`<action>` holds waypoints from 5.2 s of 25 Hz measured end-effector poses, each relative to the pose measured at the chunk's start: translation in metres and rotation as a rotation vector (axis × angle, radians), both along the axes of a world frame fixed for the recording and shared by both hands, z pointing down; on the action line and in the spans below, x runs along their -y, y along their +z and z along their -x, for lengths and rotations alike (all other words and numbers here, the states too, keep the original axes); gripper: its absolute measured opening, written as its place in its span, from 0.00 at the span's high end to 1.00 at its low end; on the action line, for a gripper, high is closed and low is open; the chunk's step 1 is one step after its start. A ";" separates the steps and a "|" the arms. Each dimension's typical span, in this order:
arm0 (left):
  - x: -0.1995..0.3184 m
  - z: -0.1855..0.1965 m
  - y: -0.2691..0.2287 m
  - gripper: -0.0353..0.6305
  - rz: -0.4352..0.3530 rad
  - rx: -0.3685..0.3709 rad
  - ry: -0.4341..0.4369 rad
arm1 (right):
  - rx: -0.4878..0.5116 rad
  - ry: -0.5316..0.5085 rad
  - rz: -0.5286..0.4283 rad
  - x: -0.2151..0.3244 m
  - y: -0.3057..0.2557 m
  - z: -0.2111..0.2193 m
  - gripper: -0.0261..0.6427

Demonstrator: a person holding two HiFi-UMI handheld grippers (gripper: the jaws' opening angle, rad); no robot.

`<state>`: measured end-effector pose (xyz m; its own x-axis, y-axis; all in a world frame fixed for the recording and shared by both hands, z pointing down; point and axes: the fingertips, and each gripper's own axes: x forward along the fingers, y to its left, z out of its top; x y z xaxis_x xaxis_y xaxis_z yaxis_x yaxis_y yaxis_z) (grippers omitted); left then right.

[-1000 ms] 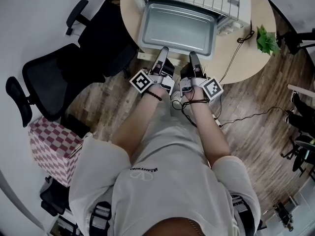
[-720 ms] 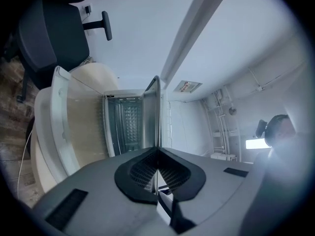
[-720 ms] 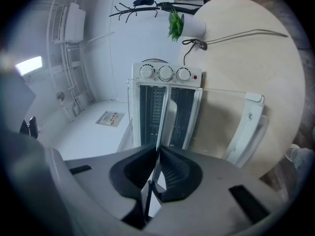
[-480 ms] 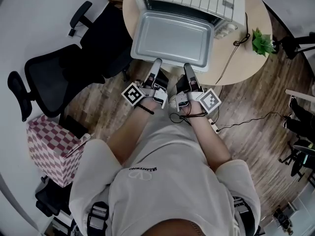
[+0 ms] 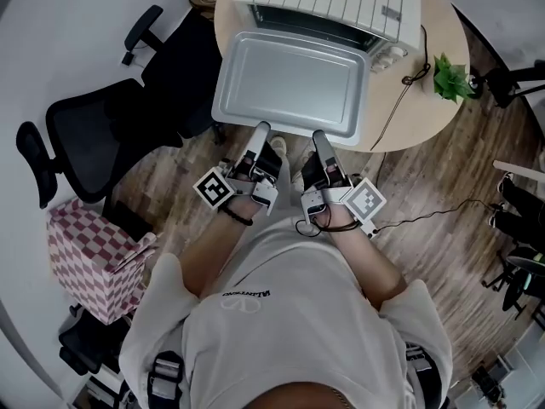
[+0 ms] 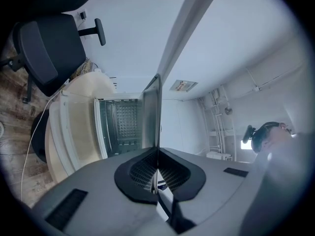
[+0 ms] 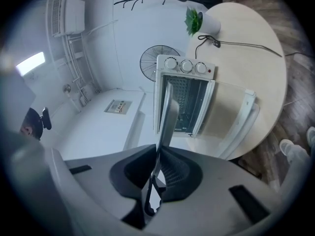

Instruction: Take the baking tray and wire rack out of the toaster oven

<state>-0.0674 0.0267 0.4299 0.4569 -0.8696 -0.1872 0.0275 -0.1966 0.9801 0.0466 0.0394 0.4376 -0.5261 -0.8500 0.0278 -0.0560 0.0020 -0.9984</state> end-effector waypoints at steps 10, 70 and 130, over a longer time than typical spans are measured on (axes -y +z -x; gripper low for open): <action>0.011 -0.008 -0.059 0.94 -0.072 -0.002 0.016 | -0.022 0.010 -0.097 0.011 -0.059 -0.009 0.92; 0.252 -0.076 -0.065 0.65 0.097 0.160 0.127 | -0.051 0.271 -0.033 0.240 -0.064 -0.077 0.79; 0.063 0.052 -0.136 0.94 -0.595 1.359 -0.200 | -1.382 0.246 -0.477 0.029 -0.135 -0.173 0.97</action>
